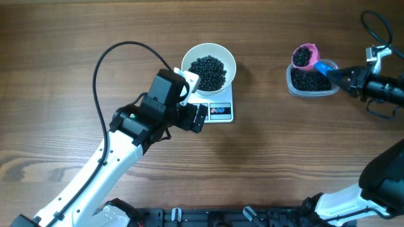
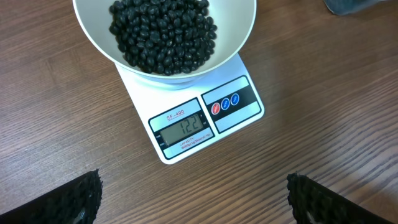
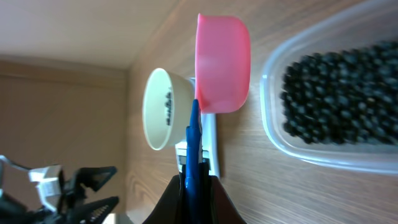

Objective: Scoop item into bowl and weigh 150g on scale
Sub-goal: 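Scoop black beans from the tub and lift the scoop, then carry the pink scoop over the white bowl and tip beans in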

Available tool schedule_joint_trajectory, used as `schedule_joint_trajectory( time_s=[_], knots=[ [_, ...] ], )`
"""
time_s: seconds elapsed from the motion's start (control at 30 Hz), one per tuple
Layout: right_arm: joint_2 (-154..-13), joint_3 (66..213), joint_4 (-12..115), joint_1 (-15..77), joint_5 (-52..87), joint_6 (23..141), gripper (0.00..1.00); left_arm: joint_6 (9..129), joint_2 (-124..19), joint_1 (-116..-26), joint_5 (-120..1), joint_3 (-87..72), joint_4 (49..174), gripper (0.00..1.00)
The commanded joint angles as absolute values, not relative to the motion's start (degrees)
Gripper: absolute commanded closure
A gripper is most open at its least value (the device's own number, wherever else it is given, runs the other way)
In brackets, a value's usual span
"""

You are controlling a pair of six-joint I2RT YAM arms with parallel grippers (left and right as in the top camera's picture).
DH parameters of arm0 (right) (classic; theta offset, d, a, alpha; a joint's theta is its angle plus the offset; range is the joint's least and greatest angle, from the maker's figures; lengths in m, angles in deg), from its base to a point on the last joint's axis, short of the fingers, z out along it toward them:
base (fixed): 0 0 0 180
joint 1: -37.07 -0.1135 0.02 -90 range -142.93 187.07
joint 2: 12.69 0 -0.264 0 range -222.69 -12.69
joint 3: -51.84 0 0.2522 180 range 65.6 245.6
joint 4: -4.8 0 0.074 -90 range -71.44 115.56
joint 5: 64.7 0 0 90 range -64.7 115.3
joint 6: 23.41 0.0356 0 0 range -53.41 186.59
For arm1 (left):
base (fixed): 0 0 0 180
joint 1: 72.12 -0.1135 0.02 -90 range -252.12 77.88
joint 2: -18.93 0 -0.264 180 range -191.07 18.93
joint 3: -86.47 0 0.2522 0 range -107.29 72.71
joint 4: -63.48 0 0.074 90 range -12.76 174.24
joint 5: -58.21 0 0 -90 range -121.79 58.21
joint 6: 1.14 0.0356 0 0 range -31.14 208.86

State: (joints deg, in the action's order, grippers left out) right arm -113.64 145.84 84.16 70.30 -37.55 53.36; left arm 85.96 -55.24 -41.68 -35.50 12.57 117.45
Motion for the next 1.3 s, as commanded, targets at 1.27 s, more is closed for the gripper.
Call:
schedule_joint_trajectory(
  time_s=[1.27],
  knots=[
    [-114.47, 145.74, 49.91, 27.94, -13.48, 57.05, 0.96, 85.4, -55.44, -41.57, -35.15, 12.94, 117.3, 0.0]
  ],
)
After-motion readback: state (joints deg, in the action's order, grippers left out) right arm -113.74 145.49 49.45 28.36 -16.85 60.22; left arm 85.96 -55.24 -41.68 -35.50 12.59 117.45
